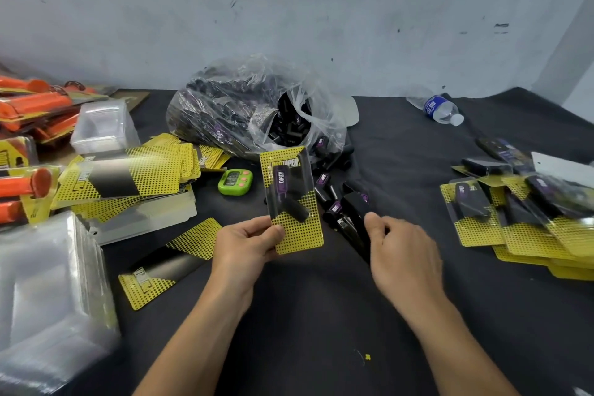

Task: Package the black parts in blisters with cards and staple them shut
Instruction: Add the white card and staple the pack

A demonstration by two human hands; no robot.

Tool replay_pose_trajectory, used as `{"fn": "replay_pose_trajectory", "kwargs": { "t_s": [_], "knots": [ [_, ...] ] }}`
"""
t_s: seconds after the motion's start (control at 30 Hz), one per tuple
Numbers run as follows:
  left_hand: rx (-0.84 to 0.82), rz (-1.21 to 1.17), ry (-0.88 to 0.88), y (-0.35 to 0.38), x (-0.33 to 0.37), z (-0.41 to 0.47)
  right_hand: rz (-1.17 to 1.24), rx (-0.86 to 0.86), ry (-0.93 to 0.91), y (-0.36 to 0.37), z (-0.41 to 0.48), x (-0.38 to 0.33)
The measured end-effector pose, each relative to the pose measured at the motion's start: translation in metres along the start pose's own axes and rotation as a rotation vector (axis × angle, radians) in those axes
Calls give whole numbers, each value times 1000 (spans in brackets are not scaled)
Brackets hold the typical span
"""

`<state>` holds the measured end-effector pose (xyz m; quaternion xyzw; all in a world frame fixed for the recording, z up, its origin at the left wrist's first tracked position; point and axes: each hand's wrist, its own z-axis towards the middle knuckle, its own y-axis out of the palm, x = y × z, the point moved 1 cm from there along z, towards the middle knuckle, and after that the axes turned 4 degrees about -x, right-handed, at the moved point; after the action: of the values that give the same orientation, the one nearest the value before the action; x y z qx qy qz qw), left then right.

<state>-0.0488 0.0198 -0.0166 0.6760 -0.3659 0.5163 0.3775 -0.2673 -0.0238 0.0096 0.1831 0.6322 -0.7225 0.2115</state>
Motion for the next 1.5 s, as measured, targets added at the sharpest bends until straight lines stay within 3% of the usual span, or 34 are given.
{"fn": "replay_pose_trajectory", "kwargs": {
  "t_s": [0.17, 0.3, 0.4, 0.5, 0.57, 0.7, 0.8, 1.07, 1.5],
  "knots": [
    [49, -185, 22, 0, 6, -2, 330, -189, -36, -4, -6, -4],
    [70, -319, 39, -4, 12, -4, 94, -330, -129, 7, -21, -14],
    [78, -305, 40, -3, 13, -2, -125, -262, -215, 20, -26, -25],
    [81, -261, 40, -1, 11, -1, -203, -183, -150, 26, -23, -31],
    [80, -270, 44, -1, 9, 0, -113, -174, -141, 26, -25, -28],
    [-4, -405, 13, -9, 14, 5, 380, -277, -153, 10, -30, -20],
    [-50, -431, 33, -11, 20, 5, 589, -360, -186, 6, -32, -27],
    [-166, -364, 96, 1, 24, -10, 691, -416, -230, 15, -43, -39],
    [-171, -275, 167, 4, 25, -16, 731, -378, -233, 17, -45, -39]
  ]
}}
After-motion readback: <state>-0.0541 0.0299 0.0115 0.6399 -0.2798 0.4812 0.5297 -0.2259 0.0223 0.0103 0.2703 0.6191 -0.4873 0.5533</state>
